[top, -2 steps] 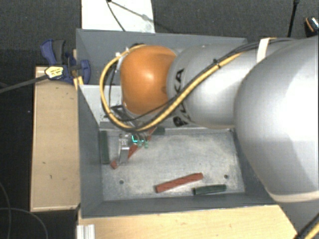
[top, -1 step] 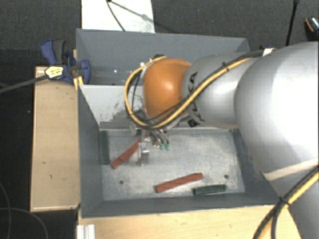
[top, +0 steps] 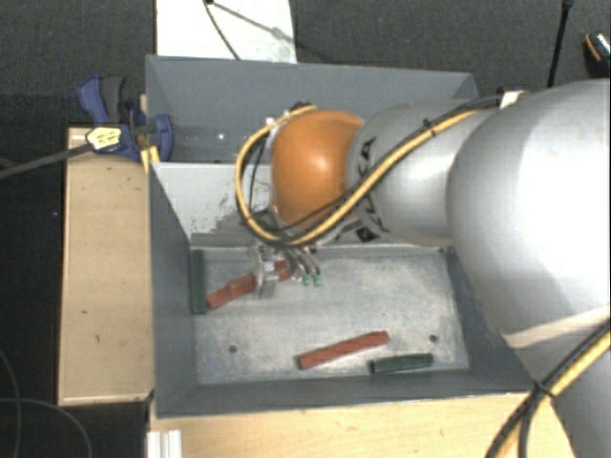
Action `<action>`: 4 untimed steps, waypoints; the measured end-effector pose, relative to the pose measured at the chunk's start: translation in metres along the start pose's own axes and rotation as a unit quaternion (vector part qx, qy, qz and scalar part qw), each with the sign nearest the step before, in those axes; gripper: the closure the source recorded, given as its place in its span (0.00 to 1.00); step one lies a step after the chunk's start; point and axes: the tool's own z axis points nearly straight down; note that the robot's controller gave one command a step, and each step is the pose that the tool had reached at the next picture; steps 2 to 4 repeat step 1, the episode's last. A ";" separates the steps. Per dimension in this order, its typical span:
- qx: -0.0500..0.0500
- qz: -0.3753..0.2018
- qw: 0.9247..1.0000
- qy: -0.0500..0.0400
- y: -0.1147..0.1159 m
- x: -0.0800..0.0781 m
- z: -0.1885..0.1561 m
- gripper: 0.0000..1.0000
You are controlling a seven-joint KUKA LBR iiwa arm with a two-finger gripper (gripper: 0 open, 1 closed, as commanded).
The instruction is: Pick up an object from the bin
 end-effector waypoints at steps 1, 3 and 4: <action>-0.001 -0.042 0.999 -0.005 0.000 0.017 -0.150 1.00; -0.001 -0.042 0.999 -0.005 0.000 0.017 -0.150 1.00; -0.001 -0.042 0.999 -0.005 0.000 0.017 -0.150 1.00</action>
Offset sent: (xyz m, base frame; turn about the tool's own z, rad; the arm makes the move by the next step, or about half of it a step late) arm -0.0187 -0.0023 0.1438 -0.0855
